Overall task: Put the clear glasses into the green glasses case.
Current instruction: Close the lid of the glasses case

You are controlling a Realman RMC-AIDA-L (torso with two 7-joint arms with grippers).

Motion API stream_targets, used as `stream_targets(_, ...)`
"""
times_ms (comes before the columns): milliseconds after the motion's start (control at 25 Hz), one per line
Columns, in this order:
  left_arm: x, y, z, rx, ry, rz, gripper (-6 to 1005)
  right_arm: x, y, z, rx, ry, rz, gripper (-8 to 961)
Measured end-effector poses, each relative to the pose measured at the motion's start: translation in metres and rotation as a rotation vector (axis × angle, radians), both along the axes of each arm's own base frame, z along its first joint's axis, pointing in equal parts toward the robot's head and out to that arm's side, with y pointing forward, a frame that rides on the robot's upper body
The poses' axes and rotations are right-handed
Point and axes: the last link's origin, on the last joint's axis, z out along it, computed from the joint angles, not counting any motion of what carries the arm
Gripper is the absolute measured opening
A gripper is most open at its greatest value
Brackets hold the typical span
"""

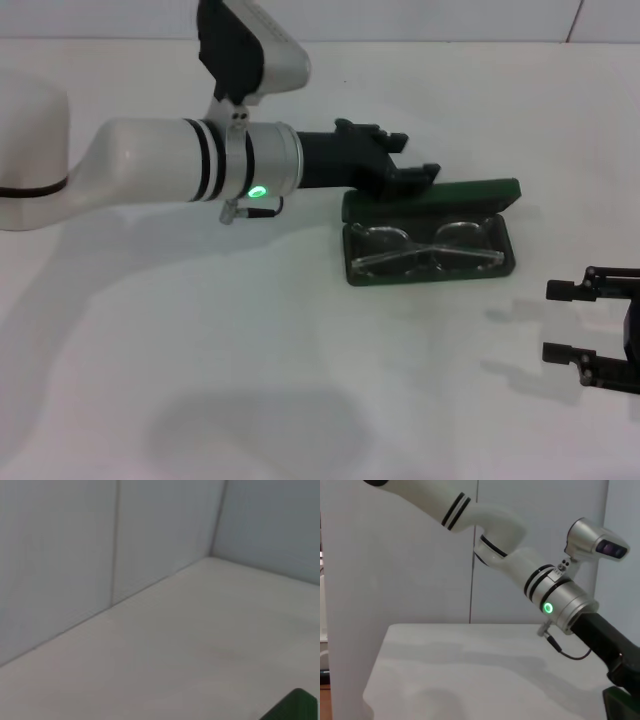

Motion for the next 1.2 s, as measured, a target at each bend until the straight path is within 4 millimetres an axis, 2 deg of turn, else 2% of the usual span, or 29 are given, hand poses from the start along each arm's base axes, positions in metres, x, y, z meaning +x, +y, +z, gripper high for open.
stream_targets(160,0.0,-0.008,-0.001,-0.033,-0.022,-0.015,597,0.0,0.002,0.0,0.004,-0.005,-0.006,547)
stream_targets(440,-0.014,-0.018,0.0,-0.033,-0.024,-0.028,596,0.001,0.005,0.002,0.016,-0.009,-0.011,547)
stream_targets(1200,-0.026,-0.039,-0.01,-0.053,0.023,-0.124,594,-0.005,0.031,0.0,0.013,-0.061,-0.06,563)
